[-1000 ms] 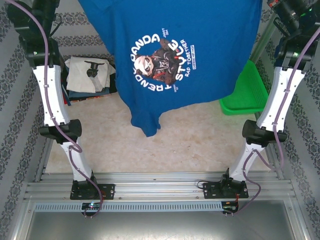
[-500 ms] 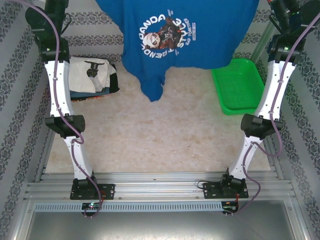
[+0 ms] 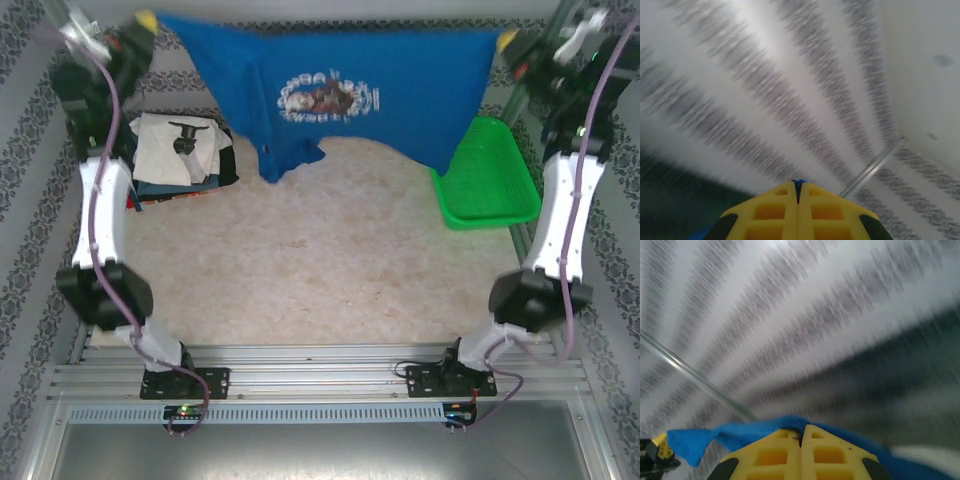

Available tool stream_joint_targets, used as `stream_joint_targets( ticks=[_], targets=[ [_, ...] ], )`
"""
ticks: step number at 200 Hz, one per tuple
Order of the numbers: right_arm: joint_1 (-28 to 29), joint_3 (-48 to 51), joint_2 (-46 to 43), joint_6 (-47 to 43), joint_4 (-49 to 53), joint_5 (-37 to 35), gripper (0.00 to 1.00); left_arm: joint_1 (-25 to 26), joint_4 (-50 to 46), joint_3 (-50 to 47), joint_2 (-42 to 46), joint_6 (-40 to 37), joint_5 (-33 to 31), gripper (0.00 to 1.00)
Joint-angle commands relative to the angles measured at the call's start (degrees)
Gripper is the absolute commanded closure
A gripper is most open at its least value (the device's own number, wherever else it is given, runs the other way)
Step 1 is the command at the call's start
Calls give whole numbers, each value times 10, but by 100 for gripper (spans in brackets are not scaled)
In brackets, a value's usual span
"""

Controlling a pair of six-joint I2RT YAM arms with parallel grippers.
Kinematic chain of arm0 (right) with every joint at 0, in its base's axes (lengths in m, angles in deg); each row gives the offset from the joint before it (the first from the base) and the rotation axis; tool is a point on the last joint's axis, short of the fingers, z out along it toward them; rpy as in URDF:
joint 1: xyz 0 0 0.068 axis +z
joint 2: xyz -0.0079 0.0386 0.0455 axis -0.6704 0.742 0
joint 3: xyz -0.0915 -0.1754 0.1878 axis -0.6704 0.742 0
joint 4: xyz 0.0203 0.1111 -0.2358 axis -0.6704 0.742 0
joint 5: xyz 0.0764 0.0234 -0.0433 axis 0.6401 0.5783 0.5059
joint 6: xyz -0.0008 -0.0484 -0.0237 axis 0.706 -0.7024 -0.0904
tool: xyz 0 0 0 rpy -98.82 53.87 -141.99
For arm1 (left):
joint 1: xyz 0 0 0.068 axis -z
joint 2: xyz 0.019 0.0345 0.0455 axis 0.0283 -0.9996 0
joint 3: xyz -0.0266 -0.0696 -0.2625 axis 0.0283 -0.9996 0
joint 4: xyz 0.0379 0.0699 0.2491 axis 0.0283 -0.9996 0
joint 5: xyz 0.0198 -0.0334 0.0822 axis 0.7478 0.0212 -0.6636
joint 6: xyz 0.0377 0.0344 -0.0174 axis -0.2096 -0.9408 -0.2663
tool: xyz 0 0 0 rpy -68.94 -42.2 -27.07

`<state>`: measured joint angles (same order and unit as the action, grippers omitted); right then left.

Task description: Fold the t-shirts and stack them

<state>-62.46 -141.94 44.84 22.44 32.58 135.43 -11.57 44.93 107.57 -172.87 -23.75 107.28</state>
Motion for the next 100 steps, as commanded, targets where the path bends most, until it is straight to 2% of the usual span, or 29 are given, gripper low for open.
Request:
stream_joint_targets(
  ticks=[1,10,22,32,42,57,76,100],
  targets=[
    [-10,230,-100,-123,25,13,100,-25,52,-279,154,-60,-3,100],
    [-10,300,-134,-167,57,17,100,-31,43,-388,222,-63,-24,100],
    [-10,370,-177,-230,129,1,100,-38,-43,-493,315,-90,-57,100],
    [-2,421,-211,-267,171,-29,100,-40,-120,-552,393,-103,-81,100],
    [10,478,-242,-266,169,-45,100,-41,-209,-592,467,-109,-102,100],
    [13,541,-269,-271,202,-52,100,-41,-344,-630,571,-103,-136,100],
    [19,586,-303,-278,261,-75,100,-41,-530,-634,692,-109,-190,100],
    [27,606,-317,-261,318,-83,100,-41,-737,-611,773,-105,-271,100]
  ],
)
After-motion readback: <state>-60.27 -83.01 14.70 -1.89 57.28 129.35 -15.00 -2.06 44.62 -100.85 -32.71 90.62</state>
